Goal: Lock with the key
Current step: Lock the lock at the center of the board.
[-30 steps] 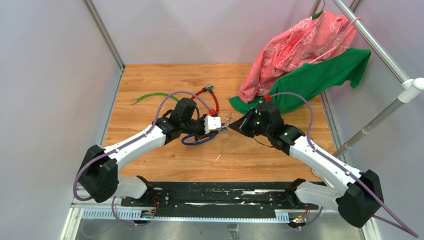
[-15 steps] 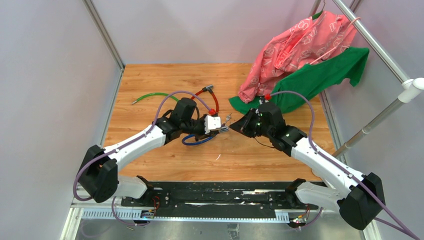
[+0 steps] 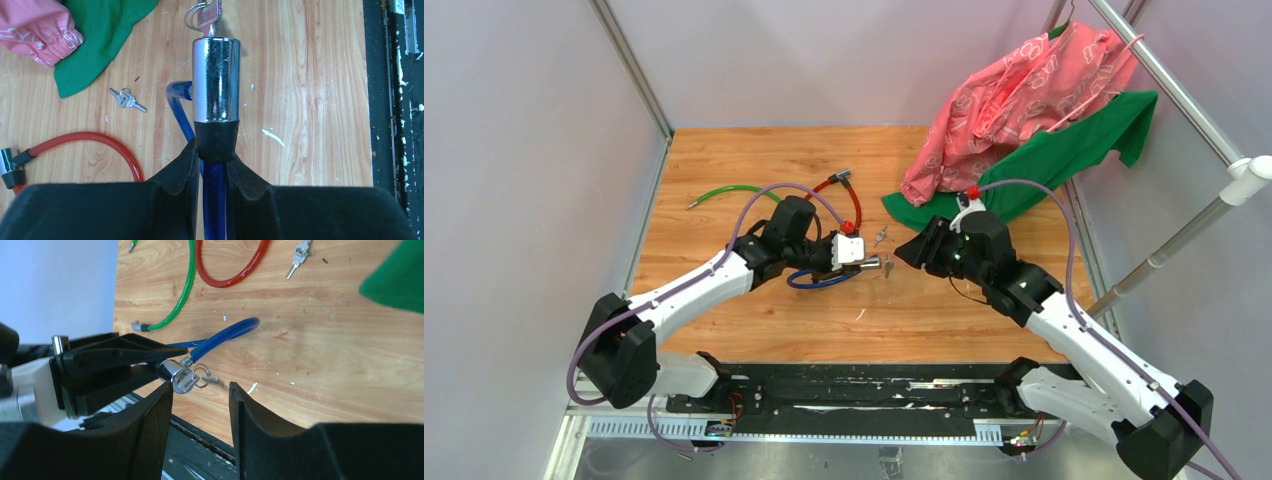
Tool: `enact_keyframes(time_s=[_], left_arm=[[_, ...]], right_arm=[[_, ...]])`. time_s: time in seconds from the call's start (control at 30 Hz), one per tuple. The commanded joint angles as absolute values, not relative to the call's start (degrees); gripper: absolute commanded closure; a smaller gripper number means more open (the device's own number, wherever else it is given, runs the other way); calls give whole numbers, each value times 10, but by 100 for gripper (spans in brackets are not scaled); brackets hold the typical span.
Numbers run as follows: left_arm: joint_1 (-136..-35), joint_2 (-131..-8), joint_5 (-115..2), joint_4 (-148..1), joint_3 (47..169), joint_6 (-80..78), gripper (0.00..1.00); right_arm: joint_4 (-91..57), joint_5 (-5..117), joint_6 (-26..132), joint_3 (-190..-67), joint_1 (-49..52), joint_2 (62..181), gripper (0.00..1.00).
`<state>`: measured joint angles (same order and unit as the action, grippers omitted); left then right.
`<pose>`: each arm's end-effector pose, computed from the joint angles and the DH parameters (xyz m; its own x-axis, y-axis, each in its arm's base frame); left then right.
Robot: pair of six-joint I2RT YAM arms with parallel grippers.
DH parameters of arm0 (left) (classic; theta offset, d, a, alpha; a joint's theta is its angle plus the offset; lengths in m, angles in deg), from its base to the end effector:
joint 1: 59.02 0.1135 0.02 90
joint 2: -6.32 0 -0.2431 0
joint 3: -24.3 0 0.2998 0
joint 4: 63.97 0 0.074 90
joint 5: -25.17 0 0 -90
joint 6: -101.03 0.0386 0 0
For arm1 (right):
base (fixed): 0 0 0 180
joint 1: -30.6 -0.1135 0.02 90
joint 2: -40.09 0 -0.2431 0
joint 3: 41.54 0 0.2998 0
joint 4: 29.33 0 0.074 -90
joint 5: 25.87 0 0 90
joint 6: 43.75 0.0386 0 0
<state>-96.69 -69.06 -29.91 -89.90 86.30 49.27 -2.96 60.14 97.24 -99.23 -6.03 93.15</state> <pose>0.2493 -0.2204 0.2124 0.1333 0.5383 -0.8322 0.9793 0.0575 0.1941 0.2209 0.1676 0.2903 -0.6899 0.4530 -0.5647 -0.1763 0.6514 0.7380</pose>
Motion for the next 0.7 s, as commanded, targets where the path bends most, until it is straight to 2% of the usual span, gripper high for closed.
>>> enact_keyframes(time_s=[0.0, 0.17, 0.27, 0.5, 0.67], left_arm=[[-959, -686, -312, -936, 861, 505, 100], [-959, -685, -302, -953, 865, 529, 100], [-959, -687, -299, -967, 872, 544, 100], [-948, -695, -286, -991, 892, 541, 100], [-947, -689, -268, -1040, 919, 556, 100]], right_arm=[[-23, 559, 836, -979, -53, 901, 52], [-57, 439, 545, -985, -53, 870, 52], [-66, 417, 403, -995, -53, 869, 53], [-41, 281, 217, -1033, -53, 943, 49], [-39, 259, 124, -1036, -53, 956, 44]])
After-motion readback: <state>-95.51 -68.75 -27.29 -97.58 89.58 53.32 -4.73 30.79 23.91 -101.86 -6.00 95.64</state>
